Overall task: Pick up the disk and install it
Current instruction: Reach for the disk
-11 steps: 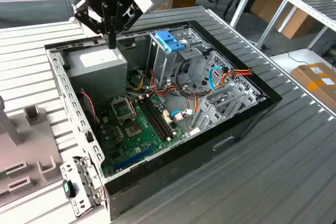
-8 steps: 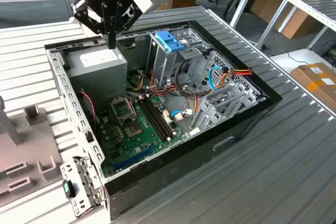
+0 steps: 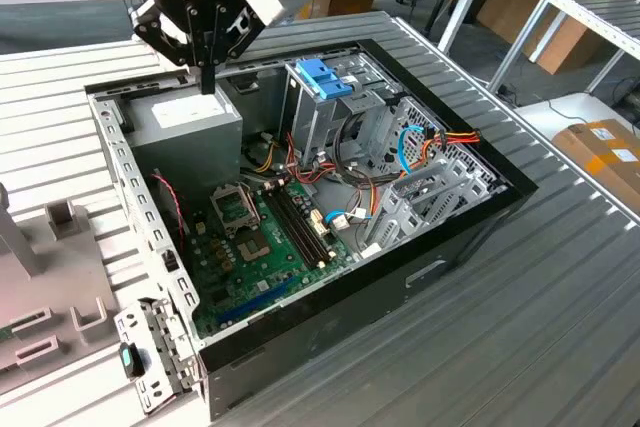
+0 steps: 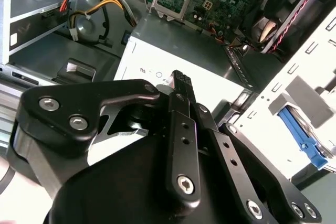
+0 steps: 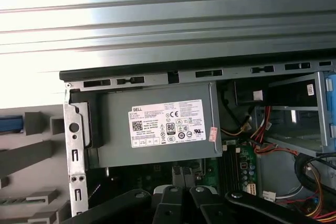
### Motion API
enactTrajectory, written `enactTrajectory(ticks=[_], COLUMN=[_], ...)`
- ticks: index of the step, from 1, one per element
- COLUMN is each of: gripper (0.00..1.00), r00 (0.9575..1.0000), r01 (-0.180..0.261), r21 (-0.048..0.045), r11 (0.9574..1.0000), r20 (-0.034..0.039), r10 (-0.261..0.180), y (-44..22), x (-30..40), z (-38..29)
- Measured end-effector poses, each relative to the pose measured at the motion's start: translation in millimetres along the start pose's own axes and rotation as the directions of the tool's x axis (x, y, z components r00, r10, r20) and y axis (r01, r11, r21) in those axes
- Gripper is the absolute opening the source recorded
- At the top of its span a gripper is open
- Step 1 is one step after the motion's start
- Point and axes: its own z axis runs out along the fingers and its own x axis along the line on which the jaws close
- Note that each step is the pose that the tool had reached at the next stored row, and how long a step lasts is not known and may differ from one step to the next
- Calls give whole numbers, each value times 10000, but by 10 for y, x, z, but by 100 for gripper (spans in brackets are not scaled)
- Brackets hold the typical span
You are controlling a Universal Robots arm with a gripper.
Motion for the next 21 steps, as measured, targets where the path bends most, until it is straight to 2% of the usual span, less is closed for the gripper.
enactTrajectory(ticks=[6, 21], gripper=[10, 10], r00=[10000, 10000], r01=[-1, 0], r21=[1, 1], r11=[10000, 10000], r20=[0, 0], r10=[1, 0], y=[-4, -7], x=[55, 98], z=[-2, -3])
